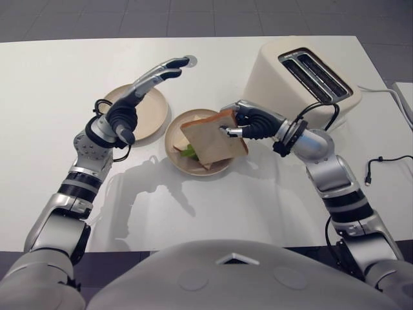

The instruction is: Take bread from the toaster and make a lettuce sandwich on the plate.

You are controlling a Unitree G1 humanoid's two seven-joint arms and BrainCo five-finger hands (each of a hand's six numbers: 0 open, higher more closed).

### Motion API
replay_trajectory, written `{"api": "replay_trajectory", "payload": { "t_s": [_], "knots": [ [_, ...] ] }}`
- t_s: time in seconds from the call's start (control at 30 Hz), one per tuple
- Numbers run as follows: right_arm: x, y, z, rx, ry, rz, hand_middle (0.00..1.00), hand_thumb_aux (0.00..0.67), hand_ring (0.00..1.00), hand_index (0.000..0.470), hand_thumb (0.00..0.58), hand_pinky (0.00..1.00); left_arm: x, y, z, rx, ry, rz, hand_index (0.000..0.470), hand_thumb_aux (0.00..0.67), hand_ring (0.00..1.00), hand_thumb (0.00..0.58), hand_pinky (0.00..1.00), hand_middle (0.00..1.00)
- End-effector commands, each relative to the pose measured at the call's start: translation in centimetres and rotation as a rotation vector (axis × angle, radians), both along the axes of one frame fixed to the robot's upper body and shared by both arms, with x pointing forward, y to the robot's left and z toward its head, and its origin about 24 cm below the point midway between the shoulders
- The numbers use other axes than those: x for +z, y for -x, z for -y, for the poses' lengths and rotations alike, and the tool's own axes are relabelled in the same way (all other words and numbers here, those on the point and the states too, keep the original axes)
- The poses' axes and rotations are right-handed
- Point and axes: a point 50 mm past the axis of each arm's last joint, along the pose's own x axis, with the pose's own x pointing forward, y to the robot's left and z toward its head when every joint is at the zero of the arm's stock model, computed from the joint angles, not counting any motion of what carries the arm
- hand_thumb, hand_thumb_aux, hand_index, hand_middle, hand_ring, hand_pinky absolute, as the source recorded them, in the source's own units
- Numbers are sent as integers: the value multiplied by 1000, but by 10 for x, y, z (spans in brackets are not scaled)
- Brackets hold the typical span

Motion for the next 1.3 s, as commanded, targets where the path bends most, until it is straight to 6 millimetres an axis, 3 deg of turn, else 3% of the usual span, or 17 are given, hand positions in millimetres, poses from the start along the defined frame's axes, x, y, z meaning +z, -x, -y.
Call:
{"api": "replay_trajectory", "payload": {
  "t_s": [0.03, 0.23, 0.5, 0.53, 0.57, 0.6, 0.83, 1.07, 1.1, 1.13, 1.23, 1.3],
  "knots": [
    [-6, -10, -8, 46, 136, -19, 1000, 670, 1000, 470, 580, 1000, -9, 0, 5, -21, -67, -40, 0, 0, 0, 0, 0, 0],
    [-28, -26, -27, 107, 349, -38, 1000, 670, 1000, 470, 580, 1000, -13, 1, 11, -42, -89, -58, 0, 0, 0, 0, 0, 0],
    [-57, -48, -43, 127, 645, 104, 1000, 670, 1000, 470, 580, 1000, -42, 9, 23, -115, -253, -143, 0, 0, 0, 0, 0, 0],
    [-58, -50, -43, 124, 660, 128, 1000, 544, 1000, 382, 559, 1000, -47, 11, 24, -126, -284, -155, 0, 0, 0, 0, 0, 0],
    [-59, -52, -43, 115, 663, 146, 1000, 21, 1000, 15, 36, 1000, -51, 13, 24, -136, -314, -165, 0, 0, 0, 0, 0, 0],
    [-59, -52, -43, 107, 654, 163, 988, 0, 988, 0, 0, 988, -54, 15, 25, -141, -338, -168, 0, 0, 0, 0, 0, 0],
    [-49, -56, -38, 25, 520, 246, 882, 0, 882, 0, 0, 882, -99, 39, 24, -230, -731, -261, 0, 0, 0, 0, 0, 0],
    [-25, -57, -33, -89, 322, 340, 843, 0, 843, 0, 0, 843, -109, 44, 31, -256, -759, -265, 0, 0, 0, 0, 0, 0],
    [-18, -59, -30, -133, 263, 347, 820, 0, 820, 0, 0, 820, -110, 43, 32, -251, -763, -266, 0, 0, 0, 0, 0, 0],
    [-8, -63, -24, -200, 165, 346, 663, 0, 663, 0, 0, 663, -112, 43, 32, -244, -767, -269, 0, 0, 0, 0, 0, 0],
    [14, -65, -8, -332, -129, 302, 635, 0, 635, 0, 0, 635, -111, 31, 38, -190, -733, -256, 0, 0, 0, 0, 0, 0],
    [24, -61, 1, -357, -303, 254, 624, 0, 624, 0, 0, 624, -97, 25, 48, -163, -637, -199, 0, 0, 0, 0, 0, 0]
  ]
}}
